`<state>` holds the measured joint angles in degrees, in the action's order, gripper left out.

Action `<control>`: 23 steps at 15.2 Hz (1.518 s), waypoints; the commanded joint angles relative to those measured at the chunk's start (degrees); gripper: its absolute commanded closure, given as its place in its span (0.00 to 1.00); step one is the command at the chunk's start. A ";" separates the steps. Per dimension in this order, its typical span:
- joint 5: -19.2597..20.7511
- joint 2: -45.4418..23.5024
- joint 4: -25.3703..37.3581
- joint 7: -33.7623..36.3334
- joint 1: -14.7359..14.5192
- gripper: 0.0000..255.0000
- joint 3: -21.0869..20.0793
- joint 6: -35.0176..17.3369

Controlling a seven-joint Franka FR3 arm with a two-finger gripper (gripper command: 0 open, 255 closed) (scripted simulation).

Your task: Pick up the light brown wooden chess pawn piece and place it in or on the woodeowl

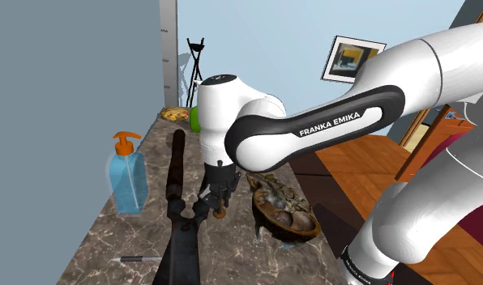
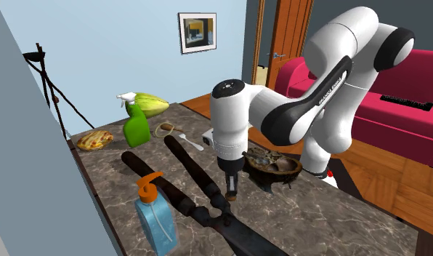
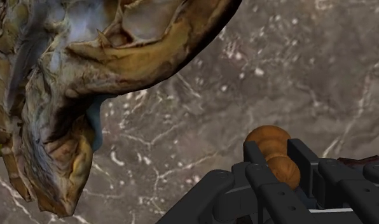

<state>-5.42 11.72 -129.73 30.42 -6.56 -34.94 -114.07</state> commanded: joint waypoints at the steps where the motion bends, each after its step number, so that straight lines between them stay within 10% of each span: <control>1: -0.16 0.46 0.85 -0.19 0.00 1.00 0.19 1.29; 23: -0.89 3.91 14.95 -1.64 0.32 1.00 2.38 18.46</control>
<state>-6.33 15.61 -115.52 28.81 -6.28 -32.63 -96.38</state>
